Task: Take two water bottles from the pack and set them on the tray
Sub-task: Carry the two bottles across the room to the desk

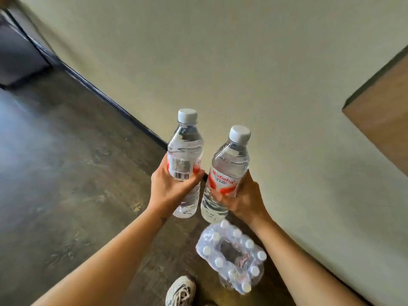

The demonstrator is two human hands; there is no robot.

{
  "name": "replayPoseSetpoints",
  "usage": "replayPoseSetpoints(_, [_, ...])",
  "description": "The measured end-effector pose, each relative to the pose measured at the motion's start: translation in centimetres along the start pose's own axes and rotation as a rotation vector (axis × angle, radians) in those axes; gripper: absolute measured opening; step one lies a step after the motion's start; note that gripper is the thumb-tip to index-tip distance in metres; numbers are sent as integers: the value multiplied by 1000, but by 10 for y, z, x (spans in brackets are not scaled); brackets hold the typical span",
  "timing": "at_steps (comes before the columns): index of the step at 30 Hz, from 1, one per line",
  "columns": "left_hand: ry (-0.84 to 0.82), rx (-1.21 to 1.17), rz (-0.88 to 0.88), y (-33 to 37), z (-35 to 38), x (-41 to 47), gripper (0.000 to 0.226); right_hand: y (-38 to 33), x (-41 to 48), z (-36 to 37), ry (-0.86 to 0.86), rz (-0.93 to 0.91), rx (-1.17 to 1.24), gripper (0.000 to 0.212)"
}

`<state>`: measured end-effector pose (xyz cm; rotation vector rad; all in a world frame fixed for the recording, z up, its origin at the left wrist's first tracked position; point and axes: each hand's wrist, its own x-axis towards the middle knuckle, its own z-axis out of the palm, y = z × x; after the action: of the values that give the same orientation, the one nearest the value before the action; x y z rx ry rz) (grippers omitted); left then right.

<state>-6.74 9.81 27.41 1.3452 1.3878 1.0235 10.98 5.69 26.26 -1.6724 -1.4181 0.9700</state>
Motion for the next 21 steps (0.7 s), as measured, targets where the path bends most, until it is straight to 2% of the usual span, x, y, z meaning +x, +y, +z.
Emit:
replayPoseSetpoints(6, [298,43,116,128,-137,12,43,-182,50,27,-164,-260,91,77])
replayPoseSetpoints(11, [553,109,163,206,-261,2,57,-330,68,81,-349,-440,203,65])
replayPoseSetpoints(16, [796,251,146,251,-394,-11,50,-464,76,159,-511,-591,265,48])
replayPoseSetpoints(21, [979,388,88,274,-523,-19,53,-593,88,255,-630,-698,325,46])
